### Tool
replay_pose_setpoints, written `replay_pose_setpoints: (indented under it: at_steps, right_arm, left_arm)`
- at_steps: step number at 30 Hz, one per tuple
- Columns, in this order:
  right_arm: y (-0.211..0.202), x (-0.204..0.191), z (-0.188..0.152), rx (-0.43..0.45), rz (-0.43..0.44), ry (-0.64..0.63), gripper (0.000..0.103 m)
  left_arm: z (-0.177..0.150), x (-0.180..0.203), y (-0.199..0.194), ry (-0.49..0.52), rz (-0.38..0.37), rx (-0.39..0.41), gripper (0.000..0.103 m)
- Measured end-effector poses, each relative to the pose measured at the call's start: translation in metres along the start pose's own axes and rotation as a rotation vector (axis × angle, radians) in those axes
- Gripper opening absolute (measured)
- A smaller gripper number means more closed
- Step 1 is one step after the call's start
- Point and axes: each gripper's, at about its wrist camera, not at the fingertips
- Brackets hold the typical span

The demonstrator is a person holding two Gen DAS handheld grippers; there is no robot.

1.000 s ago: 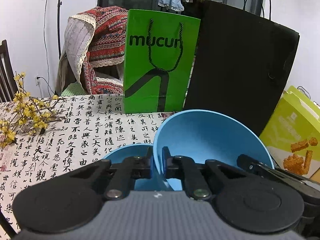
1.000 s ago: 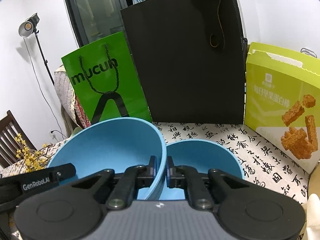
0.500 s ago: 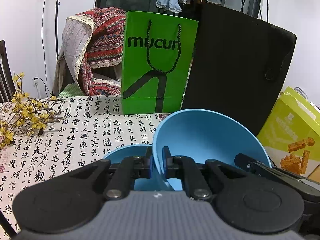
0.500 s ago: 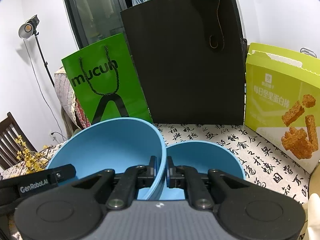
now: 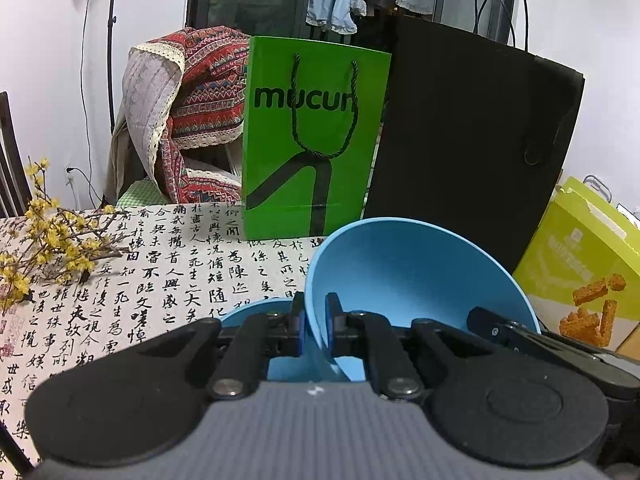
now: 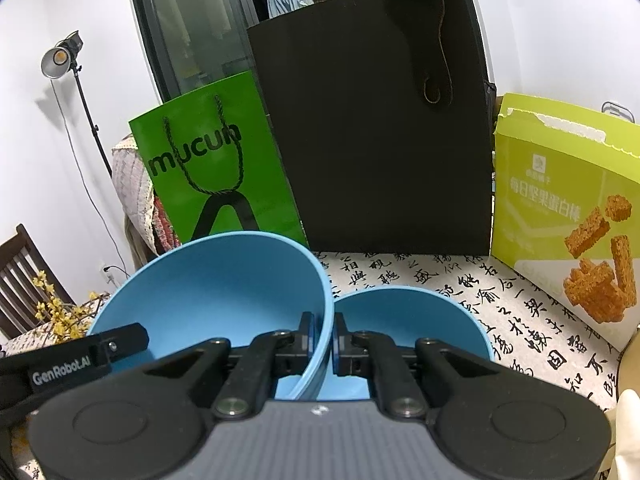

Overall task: Organize plates and bowls
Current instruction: 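Lift the top blue bowl with both grippers off the two bowls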

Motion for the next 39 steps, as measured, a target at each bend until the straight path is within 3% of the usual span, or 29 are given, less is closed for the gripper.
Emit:
replay_pose_setpoints:
  at_steps: [17, 26, 39]
  right_arm:
    - [-0.012, -0.006, 0.0, 0.035, 0.023, -0.004, 0.008]
    - [-0.022, -0.023, -0.012, 0.063, -0.012, -0.058, 0.008]
    - [-0.055, -0.034, -0.025, 0.074, 0.0, -0.049, 0.008]
  left_arm:
    - [0.001, -0.008, -0.014, 0.01, -0.015, 0.036, 0.01]
    - [-0.007, -0.018, -0.028, 0.014, -0.009, 0.035, 0.01]
    - [-0.021, -0.029, -0.059, 0.003, -0.025, 0.044, 0.011]
Point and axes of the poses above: each gripper's, at about its wrist camera, not at the fingertips, and y roughly the way its jaws point, x to its right, z to its top, and after that the axes turned 15 degrees about y, right-handed
